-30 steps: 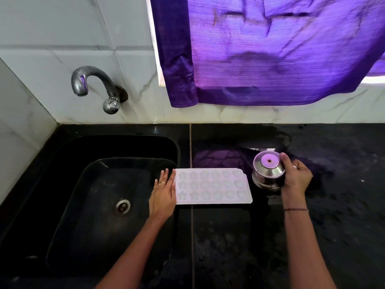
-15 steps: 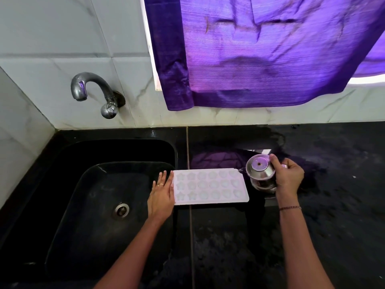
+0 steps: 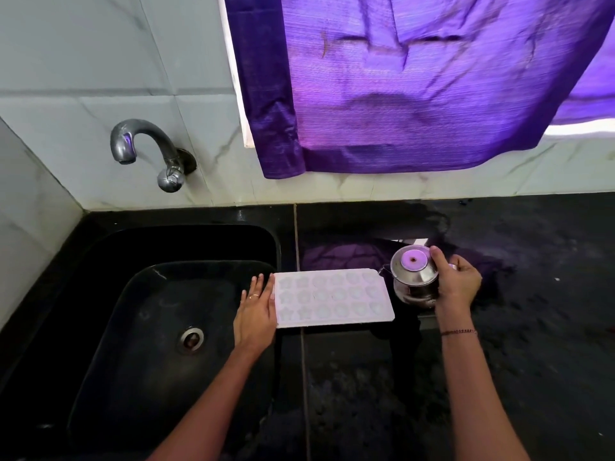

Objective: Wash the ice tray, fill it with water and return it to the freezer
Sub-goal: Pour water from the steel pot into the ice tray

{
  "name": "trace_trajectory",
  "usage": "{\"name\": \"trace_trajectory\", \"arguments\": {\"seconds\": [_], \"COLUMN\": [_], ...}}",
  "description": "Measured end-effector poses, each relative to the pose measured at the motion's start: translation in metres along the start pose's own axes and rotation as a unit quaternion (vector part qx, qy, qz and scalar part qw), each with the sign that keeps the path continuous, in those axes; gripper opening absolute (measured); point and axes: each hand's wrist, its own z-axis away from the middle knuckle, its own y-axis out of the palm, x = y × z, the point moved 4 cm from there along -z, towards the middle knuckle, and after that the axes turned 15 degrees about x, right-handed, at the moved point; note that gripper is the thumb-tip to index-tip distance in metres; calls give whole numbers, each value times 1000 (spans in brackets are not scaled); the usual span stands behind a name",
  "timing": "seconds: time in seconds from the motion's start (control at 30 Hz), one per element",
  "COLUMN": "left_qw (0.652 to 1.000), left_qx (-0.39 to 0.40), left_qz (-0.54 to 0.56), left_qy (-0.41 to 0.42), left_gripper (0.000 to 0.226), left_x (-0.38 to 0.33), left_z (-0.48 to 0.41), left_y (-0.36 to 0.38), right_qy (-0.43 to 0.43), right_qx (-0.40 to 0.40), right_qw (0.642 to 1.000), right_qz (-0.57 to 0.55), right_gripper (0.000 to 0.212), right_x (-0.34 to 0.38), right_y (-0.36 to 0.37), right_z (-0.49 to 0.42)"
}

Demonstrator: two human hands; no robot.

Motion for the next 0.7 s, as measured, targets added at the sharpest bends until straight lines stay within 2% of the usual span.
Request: {"name": "trace_trajectory", "arguments": {"seconds": [0.27, 0.7], "left_qw": [1000, 1000], "left_qx": [3, -3], "left_qz": [-4, 4], "left_qy": [-4, -1], "left_gripper": [75, 74], "left_x": [0, 0], "left_z": [0, 1], "left_y": [0, -1], "right_qy": [14, -14], "right_qx": [11, 43], "right_qw": [999, 998], "right_qz": [-32, 41], "right_gripper": [54, 50], "right_x": [6, 12], "right_y": [15, 32], "right_z": [6, 11]}}
